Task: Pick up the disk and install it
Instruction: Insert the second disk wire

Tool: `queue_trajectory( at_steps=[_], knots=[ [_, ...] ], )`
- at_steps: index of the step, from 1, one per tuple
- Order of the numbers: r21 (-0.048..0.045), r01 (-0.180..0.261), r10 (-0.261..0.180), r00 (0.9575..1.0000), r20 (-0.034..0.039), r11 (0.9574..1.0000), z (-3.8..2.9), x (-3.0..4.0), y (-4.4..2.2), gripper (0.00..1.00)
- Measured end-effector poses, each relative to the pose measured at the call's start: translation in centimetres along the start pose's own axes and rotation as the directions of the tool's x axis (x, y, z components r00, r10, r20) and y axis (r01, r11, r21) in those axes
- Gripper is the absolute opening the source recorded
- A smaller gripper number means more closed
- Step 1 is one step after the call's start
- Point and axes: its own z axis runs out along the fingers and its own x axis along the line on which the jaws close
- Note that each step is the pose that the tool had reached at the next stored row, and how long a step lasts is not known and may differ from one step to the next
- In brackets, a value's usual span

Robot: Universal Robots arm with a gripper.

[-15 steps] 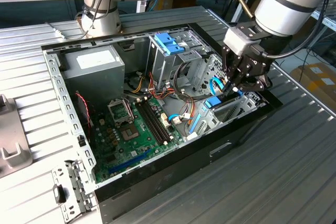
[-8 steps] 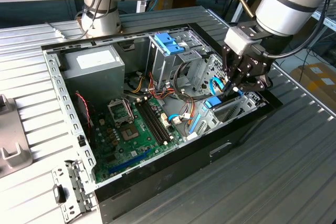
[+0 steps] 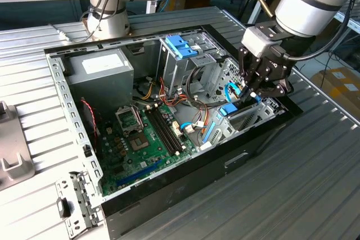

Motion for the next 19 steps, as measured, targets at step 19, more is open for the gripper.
queue_trajectory(
  at_steps=[19],
  knots=[
    [-0.0013,0.000,0.000,1.0000,0.0000,1.0000,0.49,-0.23,-0.05,0.16]
  ],
)
